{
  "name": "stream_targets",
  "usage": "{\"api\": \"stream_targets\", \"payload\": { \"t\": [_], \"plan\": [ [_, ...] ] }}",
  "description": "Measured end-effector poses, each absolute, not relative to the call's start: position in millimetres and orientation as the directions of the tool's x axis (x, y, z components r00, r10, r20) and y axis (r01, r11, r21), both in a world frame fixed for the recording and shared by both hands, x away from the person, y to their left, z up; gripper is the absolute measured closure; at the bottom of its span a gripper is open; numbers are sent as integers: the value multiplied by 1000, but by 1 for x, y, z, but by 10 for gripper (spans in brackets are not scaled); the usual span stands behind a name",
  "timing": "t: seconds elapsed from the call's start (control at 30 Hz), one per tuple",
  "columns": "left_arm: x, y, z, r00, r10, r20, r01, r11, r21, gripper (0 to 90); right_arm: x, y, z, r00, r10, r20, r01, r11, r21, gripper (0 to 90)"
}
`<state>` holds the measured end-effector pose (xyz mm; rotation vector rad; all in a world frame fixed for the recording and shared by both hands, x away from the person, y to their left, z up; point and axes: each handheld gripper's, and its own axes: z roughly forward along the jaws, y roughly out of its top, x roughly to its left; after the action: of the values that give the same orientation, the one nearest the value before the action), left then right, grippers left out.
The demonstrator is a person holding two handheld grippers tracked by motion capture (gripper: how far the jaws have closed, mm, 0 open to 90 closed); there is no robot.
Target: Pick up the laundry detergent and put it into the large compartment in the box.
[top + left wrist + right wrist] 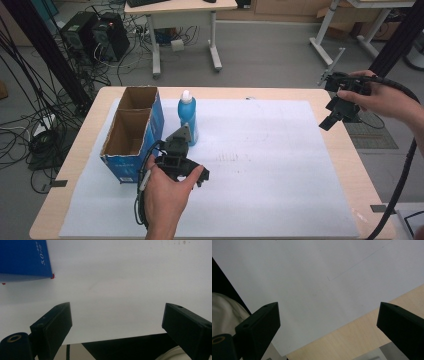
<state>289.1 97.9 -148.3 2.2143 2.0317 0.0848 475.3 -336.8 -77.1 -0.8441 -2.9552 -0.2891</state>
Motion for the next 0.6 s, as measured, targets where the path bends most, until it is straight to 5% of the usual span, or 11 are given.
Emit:
{"api": "stream_targets", "payload": {
  "t": [0.6],
  "plan": [
    [294,96,-132,91,995,-47,982,-82,171,94,476,-339,-79,-851,514,106,525,834,170,48]
  ]
}}
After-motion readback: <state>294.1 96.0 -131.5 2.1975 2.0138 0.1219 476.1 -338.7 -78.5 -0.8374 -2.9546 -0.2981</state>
